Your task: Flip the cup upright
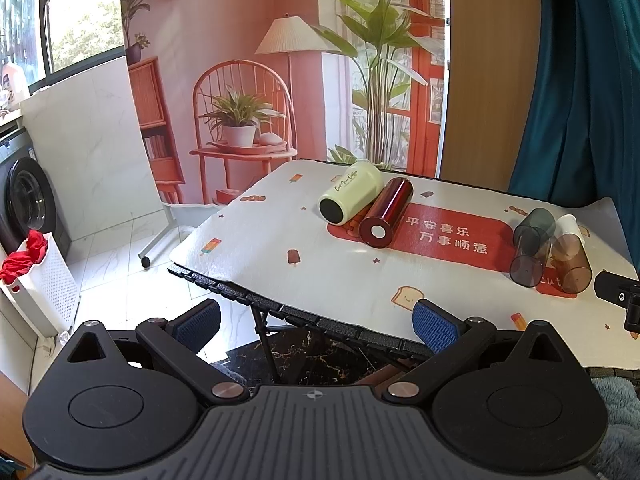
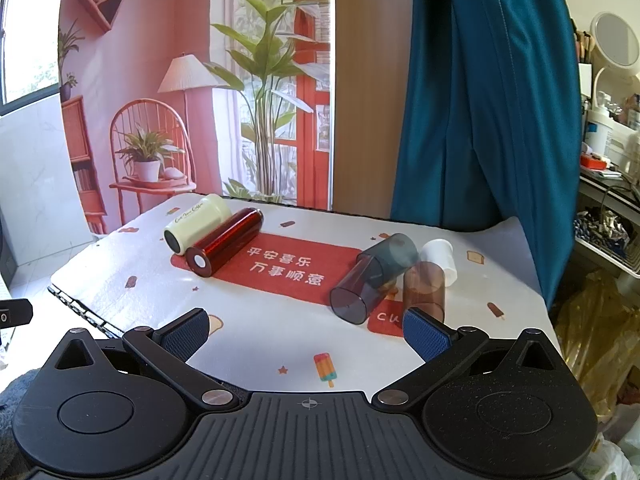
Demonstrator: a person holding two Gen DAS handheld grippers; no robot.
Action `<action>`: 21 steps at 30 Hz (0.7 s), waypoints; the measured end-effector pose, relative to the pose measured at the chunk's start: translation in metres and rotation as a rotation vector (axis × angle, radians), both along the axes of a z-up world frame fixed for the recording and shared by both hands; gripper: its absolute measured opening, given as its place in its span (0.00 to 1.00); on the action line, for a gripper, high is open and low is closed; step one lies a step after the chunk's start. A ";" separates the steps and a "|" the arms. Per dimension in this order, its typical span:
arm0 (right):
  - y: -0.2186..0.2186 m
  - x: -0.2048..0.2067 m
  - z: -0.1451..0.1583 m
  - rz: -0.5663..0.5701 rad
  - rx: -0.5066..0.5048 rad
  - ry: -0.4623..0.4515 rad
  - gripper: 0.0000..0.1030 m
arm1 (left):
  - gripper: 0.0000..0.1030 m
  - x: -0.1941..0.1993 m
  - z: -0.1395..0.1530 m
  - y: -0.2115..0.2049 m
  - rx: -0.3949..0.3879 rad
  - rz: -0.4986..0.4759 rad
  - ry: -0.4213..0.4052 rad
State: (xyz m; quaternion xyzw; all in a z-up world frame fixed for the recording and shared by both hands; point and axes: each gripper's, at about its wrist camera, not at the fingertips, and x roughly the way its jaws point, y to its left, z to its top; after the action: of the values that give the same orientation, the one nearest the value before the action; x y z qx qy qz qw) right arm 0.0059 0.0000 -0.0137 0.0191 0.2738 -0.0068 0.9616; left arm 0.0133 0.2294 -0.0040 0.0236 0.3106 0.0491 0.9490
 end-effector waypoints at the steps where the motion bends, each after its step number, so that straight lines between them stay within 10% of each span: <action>1: 0.000 0.000 0.000 -0.001 0.001 0.000 1.00 | 1.00 0.000 0.000 0.000 0.001 -0.001 0.000; 21: -0.002 0.002 -0.001 0.011 0.007 0.002 1.00 | 1.00 0.001 -0.002 0.002 -0.009 0.005 0.005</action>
State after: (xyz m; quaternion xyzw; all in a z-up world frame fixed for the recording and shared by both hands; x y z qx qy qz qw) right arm 0.0078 -0.0022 -0.0151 0.0207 0.2746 -0.0004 0.9613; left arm 0.0145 0.2310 -0.0056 0.0187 0.3131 0.0499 0.9482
